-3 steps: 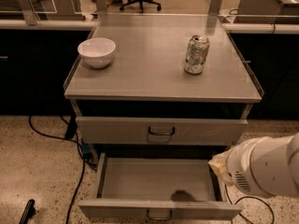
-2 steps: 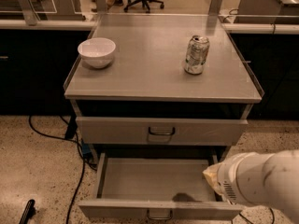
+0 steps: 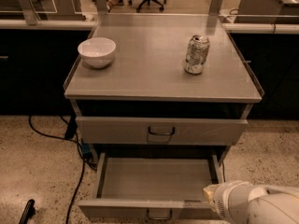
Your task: Close middle drawer
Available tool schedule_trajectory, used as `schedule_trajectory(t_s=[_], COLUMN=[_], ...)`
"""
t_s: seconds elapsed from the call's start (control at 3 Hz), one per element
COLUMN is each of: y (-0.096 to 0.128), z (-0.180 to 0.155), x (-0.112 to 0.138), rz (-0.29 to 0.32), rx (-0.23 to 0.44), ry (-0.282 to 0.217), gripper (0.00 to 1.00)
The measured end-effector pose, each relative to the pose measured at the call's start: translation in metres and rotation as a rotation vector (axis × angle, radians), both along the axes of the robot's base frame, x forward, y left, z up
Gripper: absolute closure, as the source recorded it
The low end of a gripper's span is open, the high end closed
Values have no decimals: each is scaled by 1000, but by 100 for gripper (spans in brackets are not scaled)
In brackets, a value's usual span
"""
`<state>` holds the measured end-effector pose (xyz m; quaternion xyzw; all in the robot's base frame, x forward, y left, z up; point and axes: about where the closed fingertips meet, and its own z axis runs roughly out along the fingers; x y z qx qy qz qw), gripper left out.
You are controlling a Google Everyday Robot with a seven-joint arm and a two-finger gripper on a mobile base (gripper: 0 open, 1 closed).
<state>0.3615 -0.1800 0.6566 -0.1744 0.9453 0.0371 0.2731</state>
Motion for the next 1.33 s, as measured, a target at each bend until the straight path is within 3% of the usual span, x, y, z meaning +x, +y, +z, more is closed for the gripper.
schedule_trajectory(t_s=[0.33, 1.0, 1.33], y=[-4, -4, -2], z=[-32, -89, -85], x=[-1, -3, -4], rz=[-92, -204, -191], rx=[76, 175, 160], ry=[27, 139, 131], gripper=[100, 100, 100])
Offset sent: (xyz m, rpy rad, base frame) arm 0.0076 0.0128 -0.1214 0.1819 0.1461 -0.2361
